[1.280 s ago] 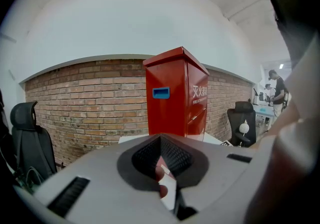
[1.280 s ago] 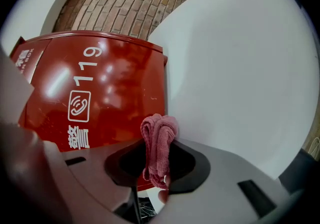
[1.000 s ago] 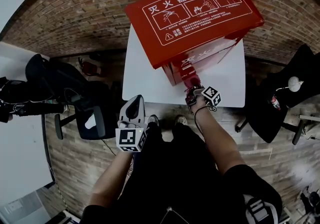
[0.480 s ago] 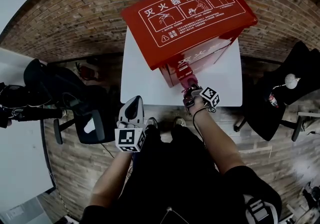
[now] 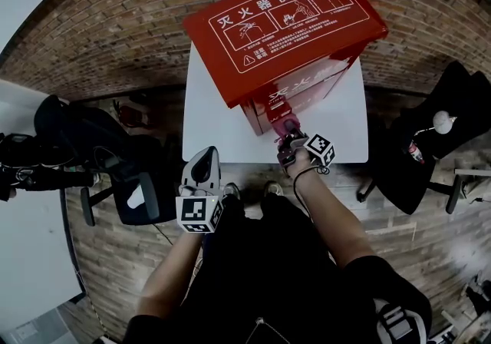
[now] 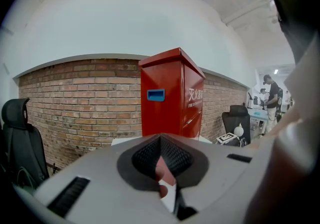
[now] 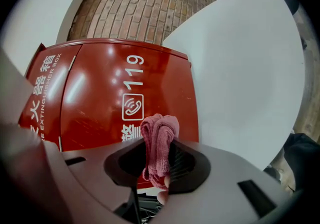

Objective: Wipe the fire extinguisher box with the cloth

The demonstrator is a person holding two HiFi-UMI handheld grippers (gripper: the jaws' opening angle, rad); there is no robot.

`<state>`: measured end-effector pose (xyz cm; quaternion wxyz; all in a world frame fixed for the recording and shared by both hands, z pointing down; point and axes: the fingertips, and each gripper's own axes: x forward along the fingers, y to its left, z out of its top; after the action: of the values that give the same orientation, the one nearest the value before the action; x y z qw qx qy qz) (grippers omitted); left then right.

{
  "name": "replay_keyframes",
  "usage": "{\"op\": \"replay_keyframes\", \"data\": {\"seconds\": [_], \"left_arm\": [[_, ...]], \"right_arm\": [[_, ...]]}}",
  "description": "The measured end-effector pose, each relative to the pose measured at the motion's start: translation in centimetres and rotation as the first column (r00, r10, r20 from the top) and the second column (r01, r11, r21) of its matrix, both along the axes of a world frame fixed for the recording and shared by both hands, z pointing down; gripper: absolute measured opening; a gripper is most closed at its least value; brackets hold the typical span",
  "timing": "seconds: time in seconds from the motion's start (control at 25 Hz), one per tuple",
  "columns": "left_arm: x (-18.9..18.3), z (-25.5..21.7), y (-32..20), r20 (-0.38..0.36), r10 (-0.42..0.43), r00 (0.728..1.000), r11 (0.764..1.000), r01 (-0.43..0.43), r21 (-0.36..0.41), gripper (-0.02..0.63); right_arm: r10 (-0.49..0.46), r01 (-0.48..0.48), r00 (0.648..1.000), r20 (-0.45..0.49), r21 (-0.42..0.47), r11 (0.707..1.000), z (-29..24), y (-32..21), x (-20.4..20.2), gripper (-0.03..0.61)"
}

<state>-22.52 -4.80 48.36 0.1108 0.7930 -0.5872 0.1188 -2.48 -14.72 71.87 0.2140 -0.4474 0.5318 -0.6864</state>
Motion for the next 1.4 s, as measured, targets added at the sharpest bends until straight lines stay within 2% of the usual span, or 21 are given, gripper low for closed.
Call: {"op": "replay_keyframes", "data": {"seconds": [1.4], "left_arm": [[2.1,-1.1,-1.8,-0.01,0.055,0.998,0.998,-0.055,0.006,0.028]], "right_arm": [[-0.013,0.008,0.998,0.061,0.084,0.996,-9.2,0.0,-0.5,0.107]]}}
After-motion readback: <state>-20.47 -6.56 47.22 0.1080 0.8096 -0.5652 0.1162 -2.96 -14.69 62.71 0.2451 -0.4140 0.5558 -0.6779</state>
